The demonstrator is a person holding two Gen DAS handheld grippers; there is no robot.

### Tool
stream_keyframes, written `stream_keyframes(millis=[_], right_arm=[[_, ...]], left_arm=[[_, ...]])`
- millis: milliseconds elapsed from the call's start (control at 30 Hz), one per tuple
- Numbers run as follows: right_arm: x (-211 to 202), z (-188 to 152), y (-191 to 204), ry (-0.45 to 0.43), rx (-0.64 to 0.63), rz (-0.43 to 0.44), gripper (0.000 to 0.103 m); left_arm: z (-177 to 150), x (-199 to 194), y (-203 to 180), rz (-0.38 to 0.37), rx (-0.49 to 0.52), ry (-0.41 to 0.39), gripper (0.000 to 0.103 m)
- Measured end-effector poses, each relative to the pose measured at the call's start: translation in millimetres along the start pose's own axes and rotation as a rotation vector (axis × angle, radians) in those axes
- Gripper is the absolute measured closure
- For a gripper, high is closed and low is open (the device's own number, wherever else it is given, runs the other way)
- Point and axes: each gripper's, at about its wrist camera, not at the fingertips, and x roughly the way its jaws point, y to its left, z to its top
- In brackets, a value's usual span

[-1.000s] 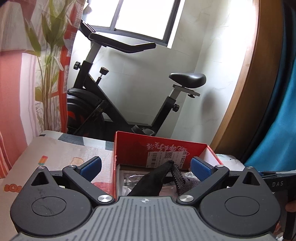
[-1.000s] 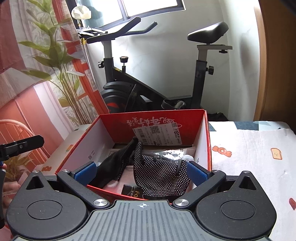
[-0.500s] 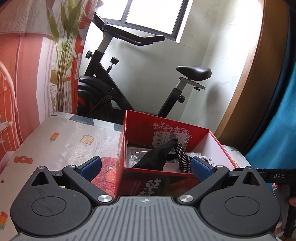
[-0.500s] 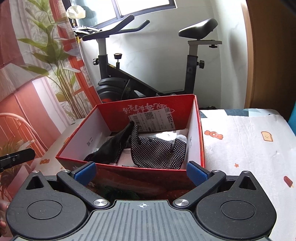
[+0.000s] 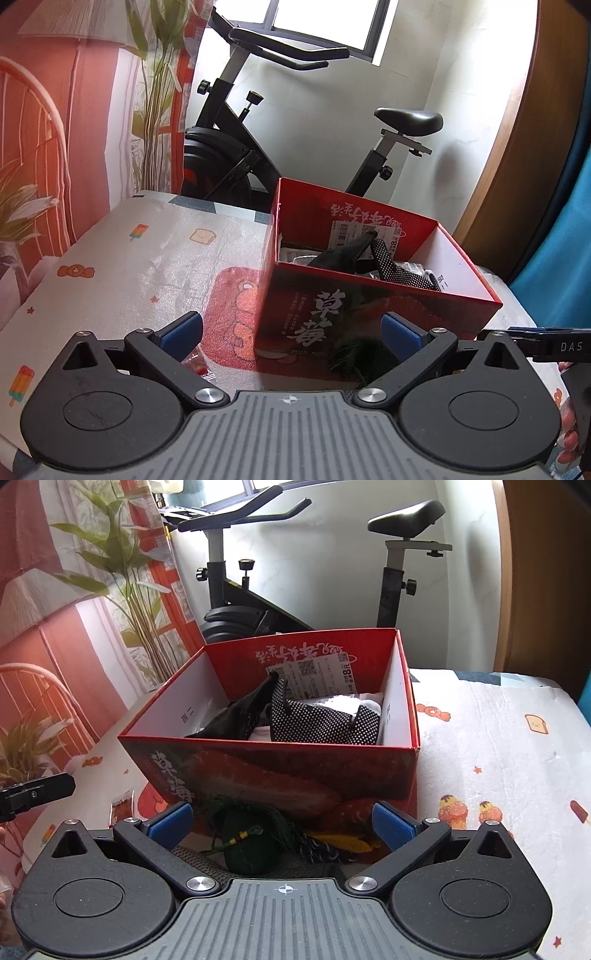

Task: Organize soft objects
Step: 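Move both tools back toward the grey knit cloth, then lower both tools onto the grey knit cloth and close them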

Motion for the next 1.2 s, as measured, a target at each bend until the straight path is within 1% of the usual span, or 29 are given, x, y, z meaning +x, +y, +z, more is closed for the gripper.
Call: stream_keyframes(millis=[167, 300, 433, 600, 800, 867, 967, 1100, 1200], right_arm=[[3, -16, -3, -0.004, -0.008, -0.020, 0.000], [7, -32, -6, 0.005, -0.005, 0.005, 0.000], [15, -49, -7, 0.032, -0.026, 0.004, 0.000], [24, -69, -9, 0.065, -0.050, 0.016, 0.000], [39, -85, -12, 0.115, -0.097, 0.021, 0.005], [44, -90, -12, 0.131, -0.111, 0.008, 0.011], [48, -97, -12, 0.135, -0.147, -0.010, 0.018], [49, -103, -8, 0.126, -0.187, -0.019, 0.018], [48, -103, -9, 0.124, -0.177, -0.012, 0.018]], left_arm=[[-15, 1, 5, 0.013, -0.014, 0.024, 0.000], [-26, 4, 10, 0.009, -0.033, 0.061, 0.000], [-39, 10, 12, 0.010, -0.036, 0.095, 0.000], [-50, 20, 13, -0.015, -0.054, 0.133, 0.000], [-65, 43, 1, -0.048, -0.018, 0.191, 0.000], [-72, 48, -4, -0.049, 0.007, 0.201, 0.000], [-81, 52, -5, -0.052, 0.014, 0.217, 0.000], [-87, 54, -5, -0.053, 0.015, 0.232, 0.000], [-89, 55, -8, -0.055, 0.026, 0.239, 0.000]])
